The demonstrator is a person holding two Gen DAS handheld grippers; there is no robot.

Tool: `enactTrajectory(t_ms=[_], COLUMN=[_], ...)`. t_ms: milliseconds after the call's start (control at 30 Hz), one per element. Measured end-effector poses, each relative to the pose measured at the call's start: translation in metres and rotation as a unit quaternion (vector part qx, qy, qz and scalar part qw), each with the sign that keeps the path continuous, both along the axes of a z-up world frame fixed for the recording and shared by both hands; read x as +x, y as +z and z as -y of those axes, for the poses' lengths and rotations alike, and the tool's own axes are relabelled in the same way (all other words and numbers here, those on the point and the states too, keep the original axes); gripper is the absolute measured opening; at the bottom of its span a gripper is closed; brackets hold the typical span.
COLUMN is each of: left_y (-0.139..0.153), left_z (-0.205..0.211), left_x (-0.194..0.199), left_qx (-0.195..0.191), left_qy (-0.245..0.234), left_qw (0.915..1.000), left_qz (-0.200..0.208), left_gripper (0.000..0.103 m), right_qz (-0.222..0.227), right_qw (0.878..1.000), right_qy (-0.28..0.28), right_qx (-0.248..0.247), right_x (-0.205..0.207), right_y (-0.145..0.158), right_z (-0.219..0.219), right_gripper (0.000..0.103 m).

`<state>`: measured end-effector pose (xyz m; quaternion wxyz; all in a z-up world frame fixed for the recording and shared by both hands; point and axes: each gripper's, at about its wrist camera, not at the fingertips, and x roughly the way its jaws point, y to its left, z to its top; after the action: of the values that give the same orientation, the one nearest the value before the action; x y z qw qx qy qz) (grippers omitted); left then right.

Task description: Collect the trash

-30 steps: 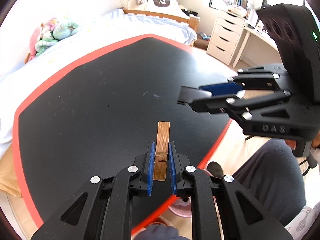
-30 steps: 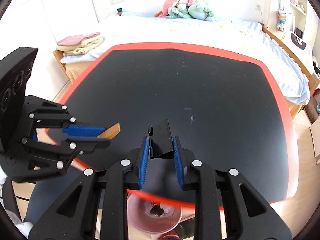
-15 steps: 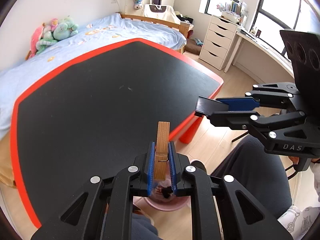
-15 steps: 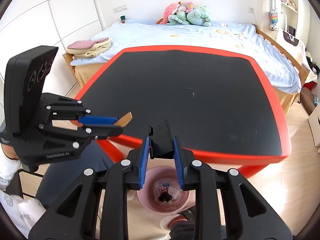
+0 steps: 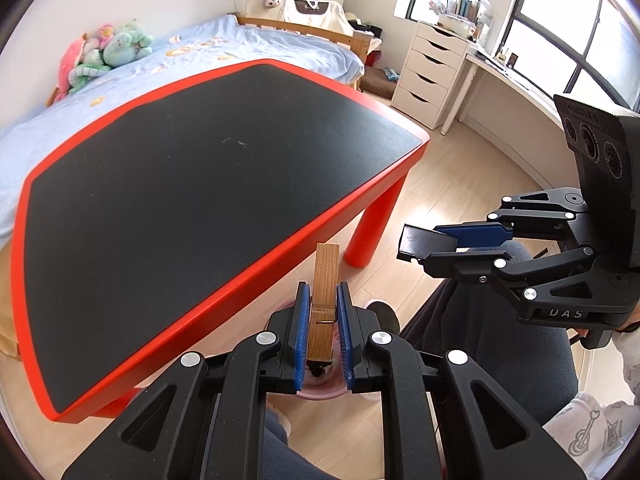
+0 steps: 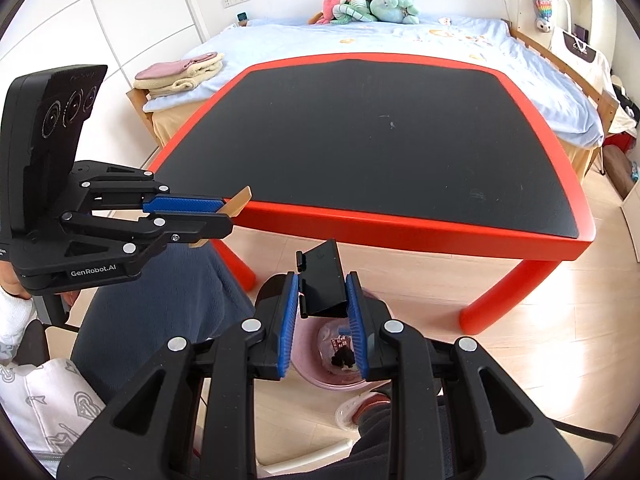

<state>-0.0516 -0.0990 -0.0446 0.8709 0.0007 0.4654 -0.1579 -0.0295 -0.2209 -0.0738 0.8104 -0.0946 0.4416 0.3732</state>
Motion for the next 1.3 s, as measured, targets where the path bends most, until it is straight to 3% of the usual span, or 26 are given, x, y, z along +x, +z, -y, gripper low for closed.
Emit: enactTrajectory(t_ms=[200, 233, 300, 367, 433, 467, 633, 967, 1300], left_y=[-0.003, -0.003, -0.006, -0.008, -0.008, -0.007, -0.006, 0.0, 0.029], left_z=[0.003, 0.004, 0.002, 0.0, -0.003, -0.004, -0.01, -0.014, -0.036], left_x=[0.002, 0.003, 0.005, 0.006, 0.004, 0.004, 0.001, -0.004, 0.005], left_qx=[-0.005, -0.004, -0.001, 0.0, -0.002, -0.002, -0.005, -0.005, 0.011], left_qy=[-0.007, -0.006, -0.002, 0.008, 0.017, 0.021, 0.034, 0.051, 0.086], left_qw=[1.0, 1.0, 1.0, 1.0, 0.9998, 0.9997, 0.9993, 0.9985, 0.9947], left_qz=[-0.002, -0.001, -0.005, -0.002, 0.004, 0.008, 0.013, 0.02, 0.055], left_gripper=[0.015, 0.019, 0.033, 0.067, 0.085, 0.088, 0.095, 0.095, 0.095], right_qz=[0.001, 0.002, 0.004, 0.007, 0.009, 0.008, 0.004, -0.001, 0.034], right_qw=[1.0, 1.0, 1.0, 1.0, 1.0, 1.0, 0.999, 0.999, 0.998], right_qy=[0.003, 0.002, -0.005, -0.012, -0.019, -0.023, -0.035, -0.045, -0.052], right_qx=[0.003, 0.002, 0.001, 0.004, -0.004, -0.006, -0.007, -0.006, 0.013], right_x=[0.0, 0.001, 0.003, 0.004, 0.005, 0.005, 0.007, 0.007, 0.028], right_y=[0.0, -0.001, -0.002, -0.002, -0.004, -0.005, -0.008, -0.006, 0.032], right_z=[0.0, 0.0, 0.001, 0.003, 0.004, 0.004, 0.006, 0.006, -0.003], right_gripper=[0.026, 0.03, 0.072, 0.086, 0.09, 0.091, 0.097, 0.1, 0.1])
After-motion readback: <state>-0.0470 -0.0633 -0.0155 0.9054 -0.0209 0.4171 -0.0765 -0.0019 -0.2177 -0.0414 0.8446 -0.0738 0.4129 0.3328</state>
